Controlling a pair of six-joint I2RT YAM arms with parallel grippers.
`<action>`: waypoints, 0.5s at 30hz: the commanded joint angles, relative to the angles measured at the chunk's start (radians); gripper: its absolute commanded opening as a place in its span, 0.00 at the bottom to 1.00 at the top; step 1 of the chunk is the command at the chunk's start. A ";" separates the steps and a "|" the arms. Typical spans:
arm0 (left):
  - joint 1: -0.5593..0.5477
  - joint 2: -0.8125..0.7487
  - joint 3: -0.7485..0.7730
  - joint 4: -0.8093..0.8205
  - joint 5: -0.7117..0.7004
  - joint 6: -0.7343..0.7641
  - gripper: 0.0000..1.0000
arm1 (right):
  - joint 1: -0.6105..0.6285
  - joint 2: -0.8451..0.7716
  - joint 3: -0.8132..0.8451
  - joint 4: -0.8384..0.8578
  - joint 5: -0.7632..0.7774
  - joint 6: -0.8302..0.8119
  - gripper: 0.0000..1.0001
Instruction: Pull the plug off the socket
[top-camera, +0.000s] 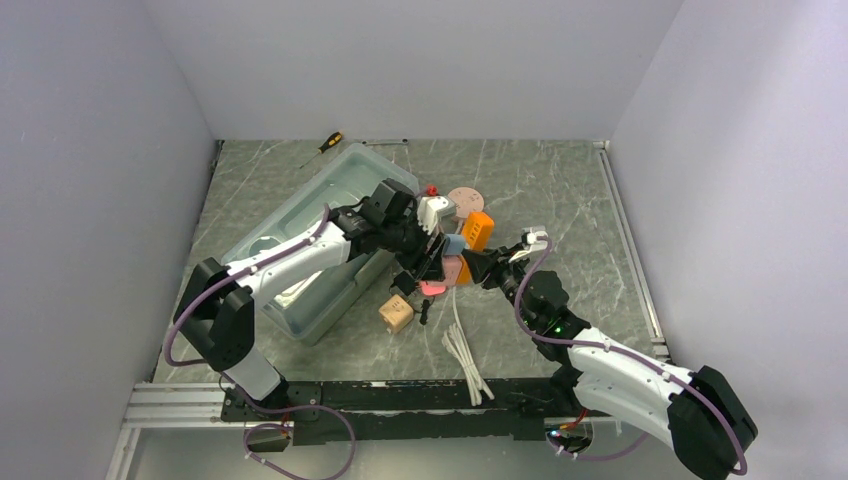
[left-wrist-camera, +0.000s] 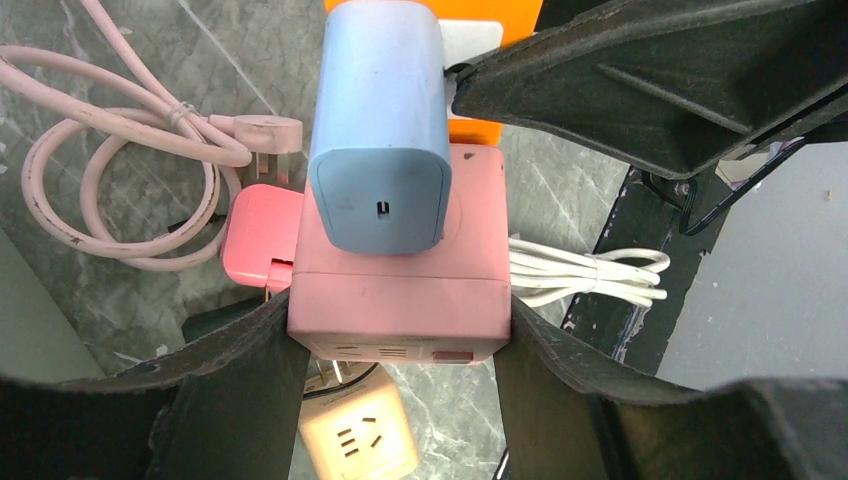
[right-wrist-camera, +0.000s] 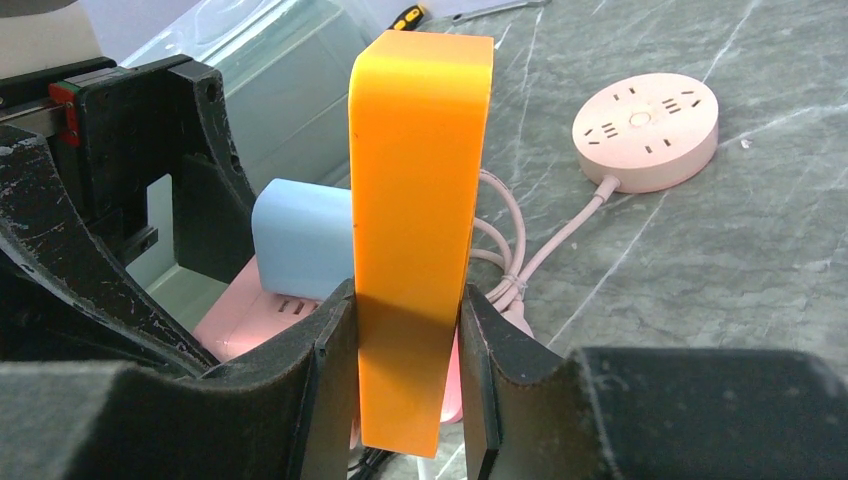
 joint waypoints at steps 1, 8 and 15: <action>0.064 -0.003 0.019 -0.083 -0.160 -0.024 0.00 | -0.017 -0.027 0.016 0.064 0.086 -0.060 0.00; 0.056 -0.044 0.026 -0.092 0.084 0.105 0.00 | -0.025 -0.045 -0.012 0.129 -0.009 -0.064 0.00; 0.019 -0.097 0.007 -0.098 0.198 0.177 0.00 | -0.077 -0.032 -0.015 0.152 -0.116 -0.030 0.00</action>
